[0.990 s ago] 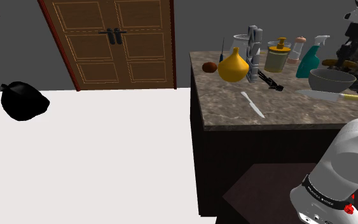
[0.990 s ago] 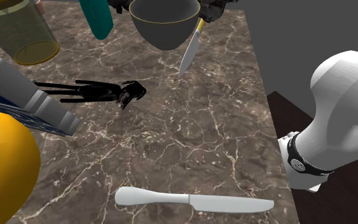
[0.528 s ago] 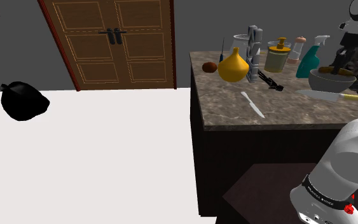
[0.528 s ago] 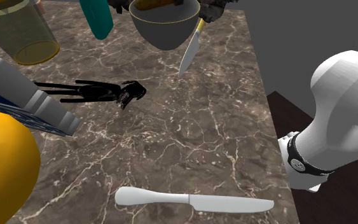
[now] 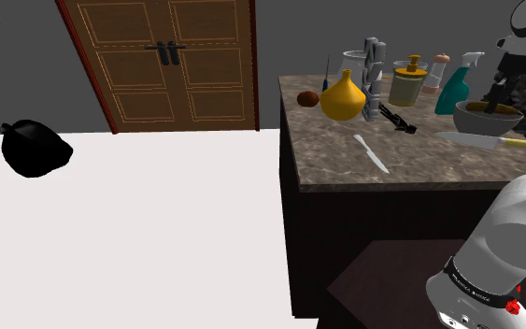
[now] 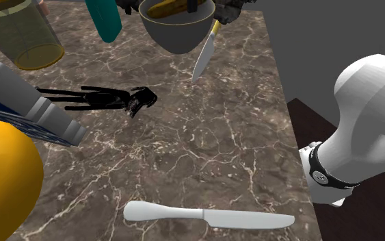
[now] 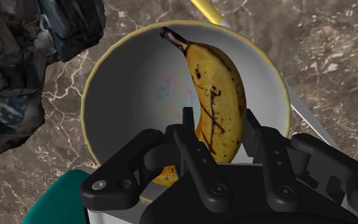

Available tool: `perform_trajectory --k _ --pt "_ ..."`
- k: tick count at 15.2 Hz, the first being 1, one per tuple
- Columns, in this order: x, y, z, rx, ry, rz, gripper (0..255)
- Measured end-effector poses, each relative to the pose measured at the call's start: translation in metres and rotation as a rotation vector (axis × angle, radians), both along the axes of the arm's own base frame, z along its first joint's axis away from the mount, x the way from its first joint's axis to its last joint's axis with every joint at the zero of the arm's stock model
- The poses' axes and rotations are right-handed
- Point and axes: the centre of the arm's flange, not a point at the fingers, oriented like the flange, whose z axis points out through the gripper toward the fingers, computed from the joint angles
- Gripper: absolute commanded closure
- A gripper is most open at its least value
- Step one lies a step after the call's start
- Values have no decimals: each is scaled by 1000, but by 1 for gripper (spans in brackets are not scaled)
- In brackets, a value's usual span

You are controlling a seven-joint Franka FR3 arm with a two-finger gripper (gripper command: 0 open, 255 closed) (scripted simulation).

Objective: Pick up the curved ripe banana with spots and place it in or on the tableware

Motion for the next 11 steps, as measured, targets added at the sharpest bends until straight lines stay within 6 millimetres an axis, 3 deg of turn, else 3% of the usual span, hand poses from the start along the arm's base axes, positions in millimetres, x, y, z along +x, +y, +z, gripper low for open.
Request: perform_trajectory --k 1,2,8,11 --pt "0 0 0 0 0 0 255" --pt "0 0 0 0 0 0 0" --pt "0 0 -1 3 2 0 0" --pt "-1 2 30 2 1 0 0"
